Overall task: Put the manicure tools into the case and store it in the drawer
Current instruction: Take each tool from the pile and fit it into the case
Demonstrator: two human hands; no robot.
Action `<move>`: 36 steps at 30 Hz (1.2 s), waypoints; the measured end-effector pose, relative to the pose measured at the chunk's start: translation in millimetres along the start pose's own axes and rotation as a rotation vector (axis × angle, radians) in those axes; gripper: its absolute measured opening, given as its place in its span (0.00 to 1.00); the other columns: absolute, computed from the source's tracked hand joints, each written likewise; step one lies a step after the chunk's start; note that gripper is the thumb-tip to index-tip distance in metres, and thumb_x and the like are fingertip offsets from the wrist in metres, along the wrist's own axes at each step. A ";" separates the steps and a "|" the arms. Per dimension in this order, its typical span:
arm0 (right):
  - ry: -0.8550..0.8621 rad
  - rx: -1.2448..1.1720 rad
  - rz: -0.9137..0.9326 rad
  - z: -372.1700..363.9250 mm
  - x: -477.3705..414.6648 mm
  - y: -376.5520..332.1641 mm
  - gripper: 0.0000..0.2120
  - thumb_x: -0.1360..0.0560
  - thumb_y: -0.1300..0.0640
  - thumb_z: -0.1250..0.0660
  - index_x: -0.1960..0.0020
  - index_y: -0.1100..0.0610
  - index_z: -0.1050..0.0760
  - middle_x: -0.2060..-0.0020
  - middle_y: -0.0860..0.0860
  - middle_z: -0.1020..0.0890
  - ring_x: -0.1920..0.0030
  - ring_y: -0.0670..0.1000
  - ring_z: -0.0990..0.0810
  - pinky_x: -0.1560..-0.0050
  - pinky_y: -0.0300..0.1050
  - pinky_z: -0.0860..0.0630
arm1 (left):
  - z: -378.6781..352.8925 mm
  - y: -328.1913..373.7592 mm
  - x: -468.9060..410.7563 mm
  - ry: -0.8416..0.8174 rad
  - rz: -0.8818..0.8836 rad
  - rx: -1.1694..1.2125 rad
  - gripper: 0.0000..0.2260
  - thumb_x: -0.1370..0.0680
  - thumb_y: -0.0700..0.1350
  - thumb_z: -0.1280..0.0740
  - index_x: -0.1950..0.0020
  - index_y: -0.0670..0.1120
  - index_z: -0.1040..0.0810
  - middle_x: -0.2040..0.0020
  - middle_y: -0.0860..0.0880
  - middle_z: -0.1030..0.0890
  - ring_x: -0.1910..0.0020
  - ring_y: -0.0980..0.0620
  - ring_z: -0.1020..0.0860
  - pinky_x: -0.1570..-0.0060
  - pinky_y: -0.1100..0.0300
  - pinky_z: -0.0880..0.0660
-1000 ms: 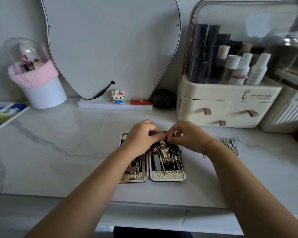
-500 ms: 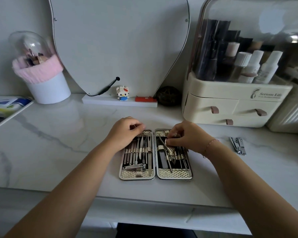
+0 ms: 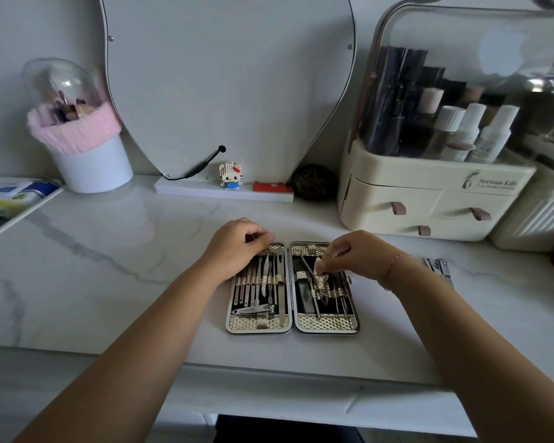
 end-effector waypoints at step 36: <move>0.131 -0.021 -0.005 -6.6 1.8 -0.4 0.05 0.31 0.56 0.27 0.60 0.56 0.22 0.66 0.49 0.21 0.63 0.47 0.25 0.60 0.39 0.28 | -0.5 -1.2 0.7 -0.015 0.016 0.020 0.14 0.23 0.53 0.36 0.47 0.46 0.18 0.50 0.50 0.20 0.50 0.52 0.23 0.48 0.55 0.28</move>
Point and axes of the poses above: each hand's wrist, its own x-axis away from the middle knuckle, its own z-axis out of the back of the hand, y = z × x, the point moved 4 cm from there along -x, towards the middle knuckle
